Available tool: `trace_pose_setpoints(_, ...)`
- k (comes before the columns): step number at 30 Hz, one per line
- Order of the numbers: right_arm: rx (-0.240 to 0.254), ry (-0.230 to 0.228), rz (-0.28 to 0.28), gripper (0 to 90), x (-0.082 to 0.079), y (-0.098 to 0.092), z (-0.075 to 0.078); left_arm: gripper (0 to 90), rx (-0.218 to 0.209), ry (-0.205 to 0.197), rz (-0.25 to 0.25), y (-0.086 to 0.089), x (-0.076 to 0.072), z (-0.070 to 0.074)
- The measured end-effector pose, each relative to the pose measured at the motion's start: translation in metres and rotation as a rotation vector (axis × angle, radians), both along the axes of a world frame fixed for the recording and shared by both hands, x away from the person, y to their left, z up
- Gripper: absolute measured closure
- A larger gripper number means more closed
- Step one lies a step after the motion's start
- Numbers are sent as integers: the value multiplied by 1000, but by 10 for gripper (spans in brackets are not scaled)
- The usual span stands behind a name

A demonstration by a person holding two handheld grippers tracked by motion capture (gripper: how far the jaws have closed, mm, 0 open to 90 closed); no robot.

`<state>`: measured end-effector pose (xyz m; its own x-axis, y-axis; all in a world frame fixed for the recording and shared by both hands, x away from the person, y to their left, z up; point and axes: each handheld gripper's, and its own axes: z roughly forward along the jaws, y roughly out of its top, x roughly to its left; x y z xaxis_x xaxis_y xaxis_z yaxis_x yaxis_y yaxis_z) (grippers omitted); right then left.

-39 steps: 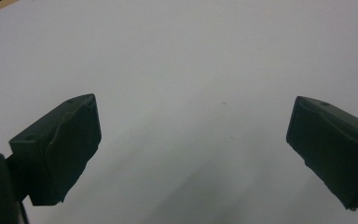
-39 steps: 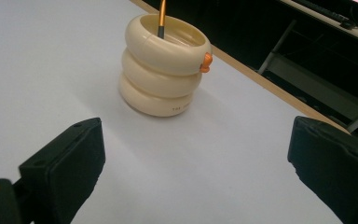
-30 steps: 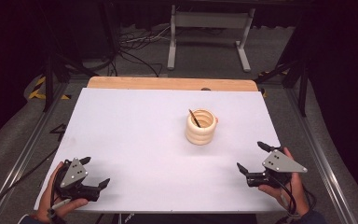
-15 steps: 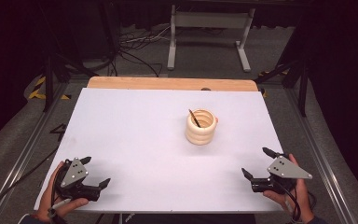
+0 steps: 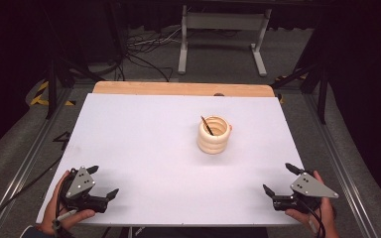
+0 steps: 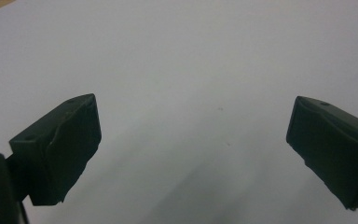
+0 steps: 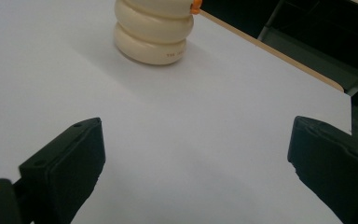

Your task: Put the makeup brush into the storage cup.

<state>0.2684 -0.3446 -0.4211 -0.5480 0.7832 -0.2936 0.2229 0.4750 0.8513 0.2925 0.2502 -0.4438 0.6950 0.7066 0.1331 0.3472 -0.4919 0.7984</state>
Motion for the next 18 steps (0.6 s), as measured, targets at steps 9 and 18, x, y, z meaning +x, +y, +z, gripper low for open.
trace_pose_setpoints(9, 14, 29, -31, 45, -6, -13, -10, 41, -6, 1, 1, 0, 1, 0)
trace_pose_setpoints(18, 41, 35, -65, 45, -9, -24, -14, 43, -10, -1, 3, 0, 2, 1)
